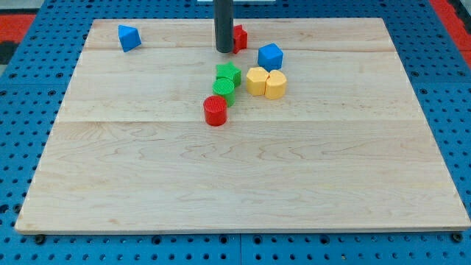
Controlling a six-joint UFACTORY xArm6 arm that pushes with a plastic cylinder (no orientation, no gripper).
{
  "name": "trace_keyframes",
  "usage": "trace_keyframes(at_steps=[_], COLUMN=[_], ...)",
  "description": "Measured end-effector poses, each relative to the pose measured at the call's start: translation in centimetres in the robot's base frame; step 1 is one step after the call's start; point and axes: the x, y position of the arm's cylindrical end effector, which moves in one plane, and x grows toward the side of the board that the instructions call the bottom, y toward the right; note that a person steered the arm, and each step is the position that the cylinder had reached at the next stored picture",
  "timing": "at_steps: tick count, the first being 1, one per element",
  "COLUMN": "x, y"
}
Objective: Separate the green circle from green star
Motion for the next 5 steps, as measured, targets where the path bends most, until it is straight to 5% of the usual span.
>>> trace_keyframes(at_steps=[3,5], x=[5.5,10.6], y=[2.5,-4.2])
